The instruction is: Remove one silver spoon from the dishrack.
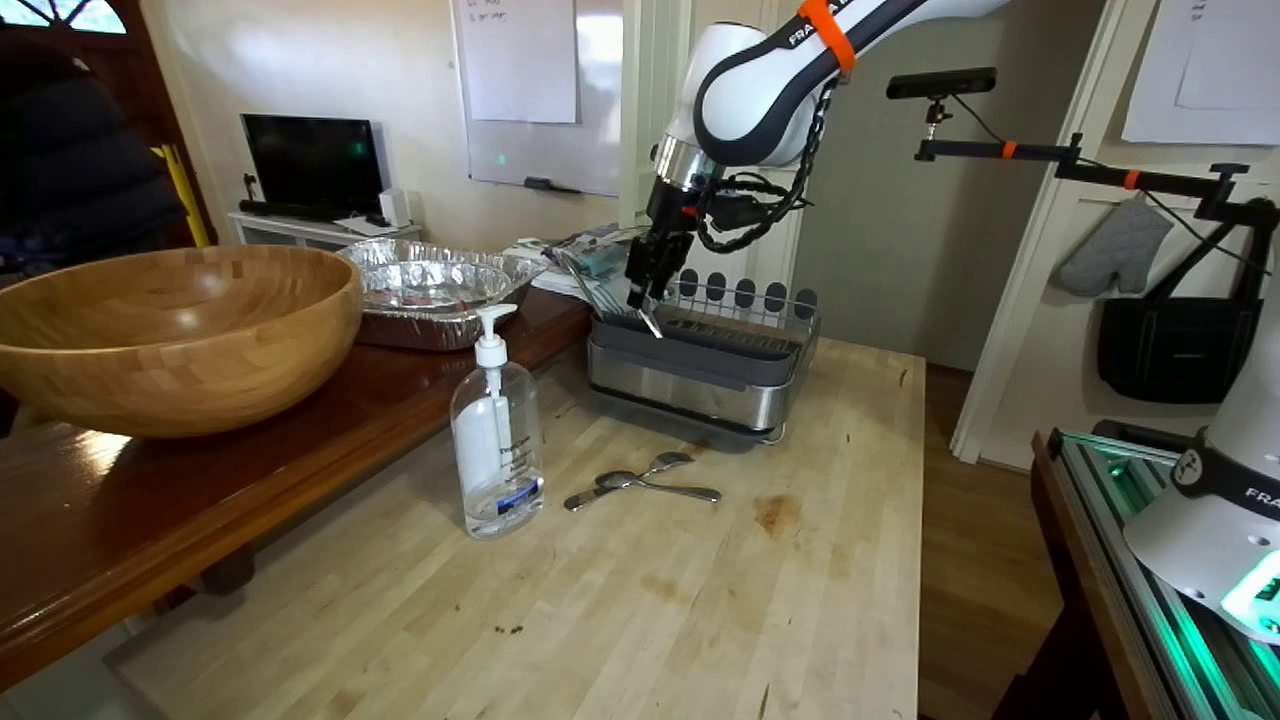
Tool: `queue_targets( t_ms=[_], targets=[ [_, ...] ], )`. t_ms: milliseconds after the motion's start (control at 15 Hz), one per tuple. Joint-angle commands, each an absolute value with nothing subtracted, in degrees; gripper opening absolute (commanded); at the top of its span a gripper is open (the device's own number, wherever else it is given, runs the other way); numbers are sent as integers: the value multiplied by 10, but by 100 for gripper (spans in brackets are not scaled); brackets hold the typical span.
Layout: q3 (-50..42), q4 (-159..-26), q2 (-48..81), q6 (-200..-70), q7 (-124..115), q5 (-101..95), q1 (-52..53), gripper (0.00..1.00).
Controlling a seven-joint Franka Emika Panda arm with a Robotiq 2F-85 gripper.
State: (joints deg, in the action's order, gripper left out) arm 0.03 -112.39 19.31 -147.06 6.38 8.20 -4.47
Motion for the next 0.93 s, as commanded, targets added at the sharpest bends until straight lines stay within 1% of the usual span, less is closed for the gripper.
queue_targets(
  t_ms=[0,67,200,267,333,400,467,800,867],
  targets=[
    [7,-1119,201,-1484,78,91,-52,97],
    [6,-1119,203,-1487,77,87,-50,100],
    [3,-1117,207,-1490,74,77,-47,100],
    [0,-1116,210,-1493,69,70,-44,75],
    [-1,-1115,213,-1495,68,66,-43,75],
    [-3,-1116,216,-1504,66,60,-40,73],
    [-2,-1116,219,-1511,67,57,-40,64],
    [-5,-1117,233,-1541,64,32,-36,24],
    [-5,-1117,235,-1545,64,30,-36,29]
  ],
)
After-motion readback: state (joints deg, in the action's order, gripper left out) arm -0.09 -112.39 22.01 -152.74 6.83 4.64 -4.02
